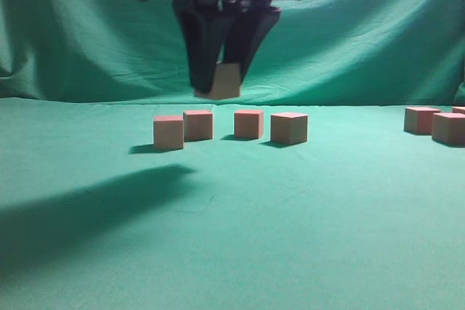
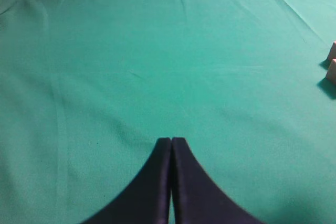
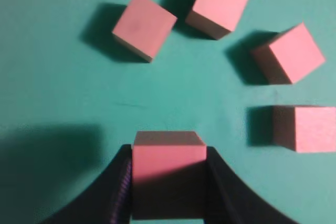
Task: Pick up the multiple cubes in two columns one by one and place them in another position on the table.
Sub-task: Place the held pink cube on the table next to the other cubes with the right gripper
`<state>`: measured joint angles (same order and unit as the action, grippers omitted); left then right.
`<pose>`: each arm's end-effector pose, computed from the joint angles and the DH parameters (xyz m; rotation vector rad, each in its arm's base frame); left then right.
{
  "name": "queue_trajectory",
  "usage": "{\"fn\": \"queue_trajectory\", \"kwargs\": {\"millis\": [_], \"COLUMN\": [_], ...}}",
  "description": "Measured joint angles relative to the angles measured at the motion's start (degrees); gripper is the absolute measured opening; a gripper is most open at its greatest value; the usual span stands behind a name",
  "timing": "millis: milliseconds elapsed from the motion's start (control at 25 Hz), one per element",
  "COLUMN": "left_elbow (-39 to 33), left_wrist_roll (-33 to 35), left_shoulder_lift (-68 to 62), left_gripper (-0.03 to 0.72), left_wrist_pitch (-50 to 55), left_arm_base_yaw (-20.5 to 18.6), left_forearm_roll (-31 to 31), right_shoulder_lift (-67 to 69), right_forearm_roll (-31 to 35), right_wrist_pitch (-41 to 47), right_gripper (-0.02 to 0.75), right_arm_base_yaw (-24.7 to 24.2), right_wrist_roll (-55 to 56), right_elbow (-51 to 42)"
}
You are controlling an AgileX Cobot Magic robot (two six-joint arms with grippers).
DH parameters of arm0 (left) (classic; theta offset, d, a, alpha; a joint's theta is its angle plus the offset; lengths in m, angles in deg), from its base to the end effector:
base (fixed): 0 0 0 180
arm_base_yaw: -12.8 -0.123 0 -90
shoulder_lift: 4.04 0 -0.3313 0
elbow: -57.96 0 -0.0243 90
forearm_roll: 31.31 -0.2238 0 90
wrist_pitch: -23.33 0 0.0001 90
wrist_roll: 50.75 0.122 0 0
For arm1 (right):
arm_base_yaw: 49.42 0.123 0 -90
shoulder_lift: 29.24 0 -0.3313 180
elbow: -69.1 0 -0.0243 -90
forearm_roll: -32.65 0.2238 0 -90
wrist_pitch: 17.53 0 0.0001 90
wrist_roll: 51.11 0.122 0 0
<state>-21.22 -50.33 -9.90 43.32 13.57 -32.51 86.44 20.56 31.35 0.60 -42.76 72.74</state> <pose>0.0091 0.0008 0.1687 0.0320 1.8328 0.0161 0.2722 0.2947 0.2467 -1.1266 2.5241 0.0058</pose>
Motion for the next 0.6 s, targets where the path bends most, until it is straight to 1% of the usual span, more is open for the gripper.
{"fn": "queue_trajectory", "kwargs": {"millis": [120,280,600], "left_elbow": [0.0,0.0,0.0], "left_wrist_roll": [0.0,0.0,0.0], "left_shoulder_lift": [0.0,0.0,0.0], "left_gripper": [0.0,0.0,0.0], "left_wrist_pitch": [0.0,0.0,0.0], "left_arm_base_yaw": [0.0,0.0,0.0], "left_forearm_roll": [0.0,0.0,0.0], "right_shoulder_lift": [3.4,6.45,9.86], "right_forearm_roll": [2.06,3.17,4.1], "right_wrist_pitch": [0.75,1.12,0.79], "right_gripper": [0.264,0.264,0.264], "right_arm_base_yaw": [0.13,0.13,0.13], "right_wrist_roll": [0.0,0.44,1.34], "right_elbow": [3.56,6.41,7.7]}}
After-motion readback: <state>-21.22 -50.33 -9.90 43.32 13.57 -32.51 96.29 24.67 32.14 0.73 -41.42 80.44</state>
